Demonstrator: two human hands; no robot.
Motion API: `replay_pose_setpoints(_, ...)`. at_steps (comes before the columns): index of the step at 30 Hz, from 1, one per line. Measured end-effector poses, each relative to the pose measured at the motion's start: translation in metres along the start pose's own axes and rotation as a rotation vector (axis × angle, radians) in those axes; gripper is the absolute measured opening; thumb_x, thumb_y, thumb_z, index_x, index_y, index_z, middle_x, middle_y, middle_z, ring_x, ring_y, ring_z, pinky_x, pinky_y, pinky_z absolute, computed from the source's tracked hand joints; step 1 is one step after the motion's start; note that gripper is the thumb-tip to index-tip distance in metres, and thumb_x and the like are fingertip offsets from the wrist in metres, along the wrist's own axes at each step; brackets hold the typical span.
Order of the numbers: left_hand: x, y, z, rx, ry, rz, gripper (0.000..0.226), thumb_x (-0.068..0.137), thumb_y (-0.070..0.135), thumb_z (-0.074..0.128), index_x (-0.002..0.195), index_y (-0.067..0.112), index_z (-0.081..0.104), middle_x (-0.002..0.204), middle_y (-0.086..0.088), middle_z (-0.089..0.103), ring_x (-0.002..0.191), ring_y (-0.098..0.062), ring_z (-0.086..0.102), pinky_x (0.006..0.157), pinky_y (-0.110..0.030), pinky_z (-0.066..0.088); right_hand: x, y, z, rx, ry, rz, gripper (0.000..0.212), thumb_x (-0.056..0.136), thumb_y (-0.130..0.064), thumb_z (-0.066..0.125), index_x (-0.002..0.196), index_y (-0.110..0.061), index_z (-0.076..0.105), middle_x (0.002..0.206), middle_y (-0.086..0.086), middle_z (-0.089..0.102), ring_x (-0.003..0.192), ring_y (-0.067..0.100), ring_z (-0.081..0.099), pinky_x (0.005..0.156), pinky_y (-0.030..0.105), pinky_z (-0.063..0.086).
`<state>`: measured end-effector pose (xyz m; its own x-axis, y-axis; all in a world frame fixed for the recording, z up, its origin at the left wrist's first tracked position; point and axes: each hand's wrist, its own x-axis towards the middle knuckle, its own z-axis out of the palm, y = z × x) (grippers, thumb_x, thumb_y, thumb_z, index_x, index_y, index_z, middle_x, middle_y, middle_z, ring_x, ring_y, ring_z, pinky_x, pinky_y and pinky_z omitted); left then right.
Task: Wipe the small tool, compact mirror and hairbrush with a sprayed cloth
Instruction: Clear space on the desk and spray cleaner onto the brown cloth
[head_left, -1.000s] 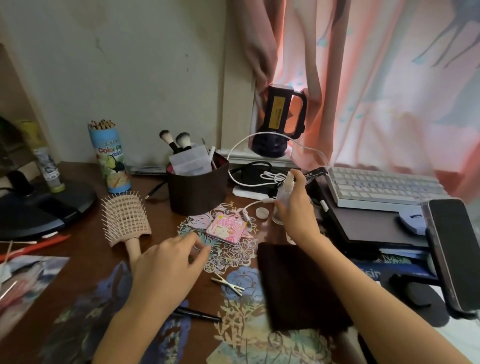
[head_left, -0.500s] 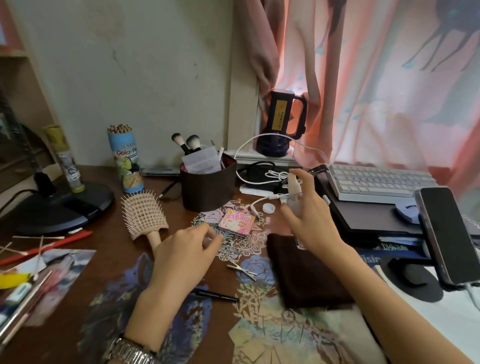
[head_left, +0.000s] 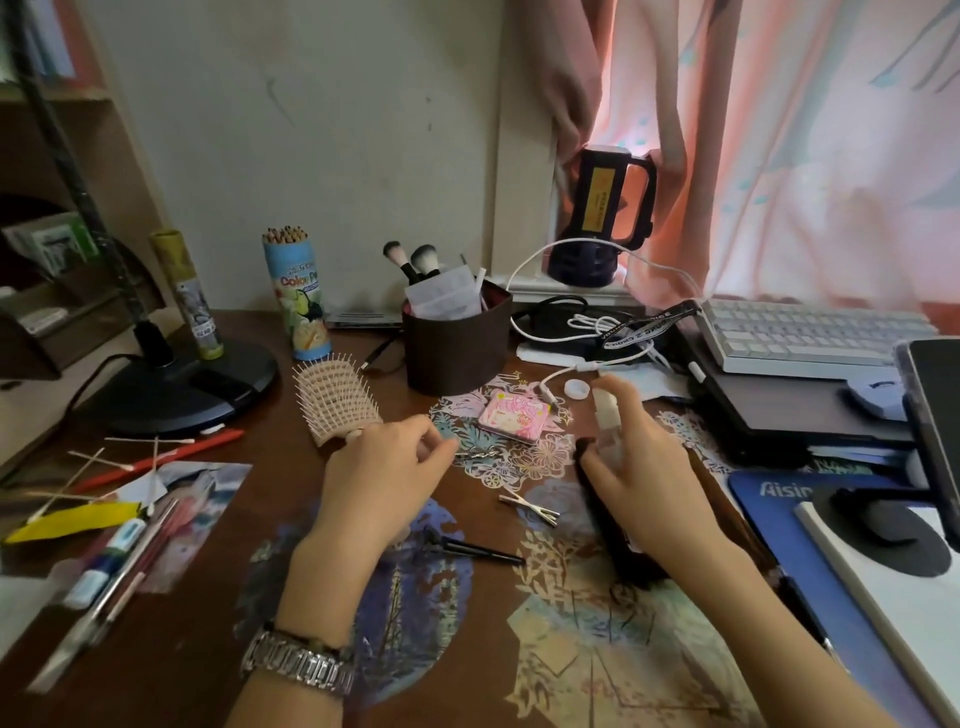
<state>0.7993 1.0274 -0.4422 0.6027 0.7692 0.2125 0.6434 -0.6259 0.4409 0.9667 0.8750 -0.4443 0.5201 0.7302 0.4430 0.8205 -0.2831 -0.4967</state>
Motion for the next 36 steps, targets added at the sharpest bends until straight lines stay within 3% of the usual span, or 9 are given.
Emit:
replay_pose_setpoints(5, 0.000, 0.000, 0.002, 0.005, 0.001, 0.009, 0.026, 0.090, 0.054, 0.045, 0.085, 0.032, 0.059, 0.074, 0.016, 0.056, 0.079, -0.010, 0.056, 0.063, -0.029, 0.046, 0.002, 0.000, 0.003, -0.042, 0.016, 0.021, 0.054, 0.084, -0.012, 0.058, 0.130, -0.026, 0.032, 0.084, -0.010, 0.043, 0.058, -0.002, 0.038, 0.050, 0.015, 0.026)
replay_pose_setpoints(11, 0.002, -0.001, 0.003, 0.039, 0.002, 0.006, 0.025, 0.091, 0.054, 0.044, 0.087, 0.034, 0.059, 0.074, 0.016, 0.054, 0.079, -0.010, 0.054, 0.062, -0.027, 0.043, 0.004, 0.005, 0.005, -0.091, 0.019, 0.009, 0.052, 0.084, -0.011, 0.054, 0.127, -0.024, 0.031, 0.099, 0.005, 0.058, 0.062, 0.020, 0.042, 0.048, 0.029, 0.027)
replay_pose_setpoints(16, 0.002, -0.001, 0.003, 0.045, -0.005, 0.002, 0.026, 0.091, 0.055, 0.044, 0.089, 0.034, 0.059, 0.077, 0.015, 0.056, 0.083, -0.012, 0.055, 0.067, -0.030, 0.047, 0.006, 0.008, 0.003, -0.135, 0.035, 0.047, 0.048, 0.085, -0.011, 0.051, 0.129, -0.021, 0.032, 0.099, 0.010, 0.060, 0.059, 0.023, 0.044, 0.044, 0.024, 0.025)
replay_pose_setpoints(22, 0.001, -0.001, 0.003, 0.044, 0.003, 0.009, 0.026, 0.091, 0.054, 0.044, 0.089, 0.033, 0.060, 0.079, 0.014, 0.057, 0.083, -0.012, 0.056, 0.069, -0.030, 0.049, 0.005, 0.006, 0.004, -0.251, 0.060, 0.057, 0.056, 0.088, -0.014, 0.048, 0.139, -0.023, 0.028, 0.112, 0.013, 0.055, 0.066, 0.034, 0.055, 0.050, 0.035, 0.041)
replay_pose_setpoints(24, 0.001, -0.002, 0.003, 0.042, 0.009, 0.012, 0.027, 0.091, 0.054, 0.044, 0.089, 0.033, 0.060, 0.080, 0.014, 0.059, 0.084, -0.013, 0.056, 0.068, -0.030, 0.049, 0.004, 0.004, 0.004, -0.257, 0.059, 0.074, 0.056, 0.089, -0.018, 0.047, 0.140, -0.026, 0.025, 0.114, 0.012, 0.054, 0.068, 0.034, 0.056, 0.051, 0.037, 0.045)
replay_pose_setpoints(27, 0.001, -0.003, 0.003, 0.049, 0.017, 0.017, 0.027, 0.091, 0.054, 0.045, 0.090, 0.032, 0.061, 0.080, 0.013, 0.059, 0.082, -0.012, 0.056, 0.066, -0.029, 0.048, 0.002, 0.004, 0.003, -0.213, 0.041, 0.091, 0.059, 0.088, -0.025, 0.049, 0.140, -0.028, 0.021, 0.116, 0.009, 0.050, 0.066, 0.028, 0.052, 0.049, 0.032, 0.039)
replay_pose_setpoints(31, 0.002, -0.003, 0.002, 0.050, 0.034, 0.032, 0.027, 0.091, 0.054, 0.045, 0.091, 0.032, 0.061, 0.079, 0.014, 0.058, 0.076, -0.008, 0.055, 0.061, -0.025, 0.044, 0.000, 0.005, -0.001, -0.166, 0.003, 0.084, 0.064, 0.090, -0.019, 0.047, 0.144, -0.029, 0.015, 0.128, 0.010, 0.046, 0.068, 0.028, 0.052, 0.049, 0.032, 0.035)
replay_pose_setpoints(36, 0.003, -0.005, -0.003, 0.056, 0.010, 0.011, 0.029, 0.091, 0.054, 0.045, 0.089, 0.031, 0.061, 0.077, 0.016, 0.056, 0.076, -0.008, 0.055, 0.057, -0.023, 0.040, -0.002, 0.002, -0.009, -0.181, 0.030, 0.046, 0.063, 0.089, -0.022, 0.051, 0.143, -0.027, 0.020, 0.129, 0.009, 0.050, 0.063, 0.022, 0.051, 0.046, 0.028, 0.030)
